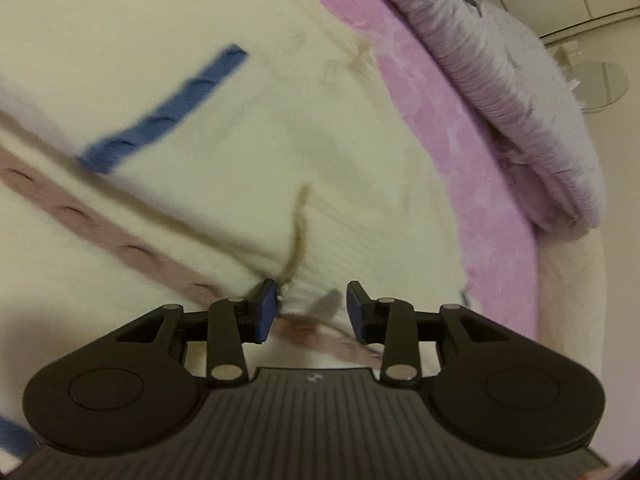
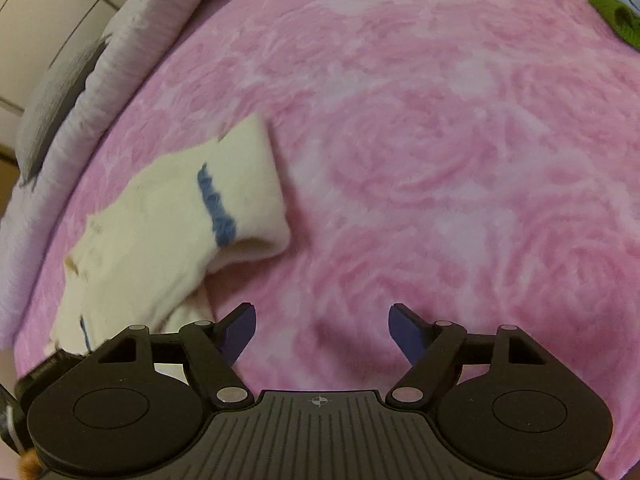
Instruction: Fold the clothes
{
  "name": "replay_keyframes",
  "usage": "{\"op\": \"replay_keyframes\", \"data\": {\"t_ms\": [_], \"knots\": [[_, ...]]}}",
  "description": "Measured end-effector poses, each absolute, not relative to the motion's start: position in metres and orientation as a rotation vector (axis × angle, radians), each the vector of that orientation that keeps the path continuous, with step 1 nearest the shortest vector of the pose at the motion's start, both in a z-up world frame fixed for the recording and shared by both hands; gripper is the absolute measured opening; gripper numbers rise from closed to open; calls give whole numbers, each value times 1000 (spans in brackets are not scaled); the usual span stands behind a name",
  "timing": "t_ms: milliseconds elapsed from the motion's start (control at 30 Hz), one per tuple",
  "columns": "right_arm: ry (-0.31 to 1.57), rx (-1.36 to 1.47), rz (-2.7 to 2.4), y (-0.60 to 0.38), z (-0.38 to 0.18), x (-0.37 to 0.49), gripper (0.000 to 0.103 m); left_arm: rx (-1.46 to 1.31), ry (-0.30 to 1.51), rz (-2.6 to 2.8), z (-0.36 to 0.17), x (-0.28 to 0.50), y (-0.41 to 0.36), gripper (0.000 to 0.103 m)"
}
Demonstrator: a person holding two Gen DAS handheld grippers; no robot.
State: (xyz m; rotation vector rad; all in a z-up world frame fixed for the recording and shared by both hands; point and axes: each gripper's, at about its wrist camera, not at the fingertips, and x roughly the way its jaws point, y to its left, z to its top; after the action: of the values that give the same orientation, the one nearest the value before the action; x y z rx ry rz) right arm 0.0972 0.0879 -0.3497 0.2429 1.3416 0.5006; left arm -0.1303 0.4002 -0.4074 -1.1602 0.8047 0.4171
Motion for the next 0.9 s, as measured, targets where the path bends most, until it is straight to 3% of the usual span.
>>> {"op": "replay_keyframes", "data": {"t_ms": [33, 333, 467, 633, 900], "knots": [[1344, 251, 496, 89, -350, 98, 77, -1156, 801, 384, -403, -128, 399, 5], [1336, 266, 489, 104, -347, 97, 77, -614, 550, 339, -271, -158, 450, 5], [1329, 233, 523, 131, -347, 92, 77, -547, 615, 471, -281, -199, 499, 5], [1324, 154, 570, 166, -352, 78, 77, -626, 759, 543, -339, -229, 538, 5], [1278, 3, 597, 198, -350, 53, 77, -540, 687, 520, -329, -257, 531, 5]]}}
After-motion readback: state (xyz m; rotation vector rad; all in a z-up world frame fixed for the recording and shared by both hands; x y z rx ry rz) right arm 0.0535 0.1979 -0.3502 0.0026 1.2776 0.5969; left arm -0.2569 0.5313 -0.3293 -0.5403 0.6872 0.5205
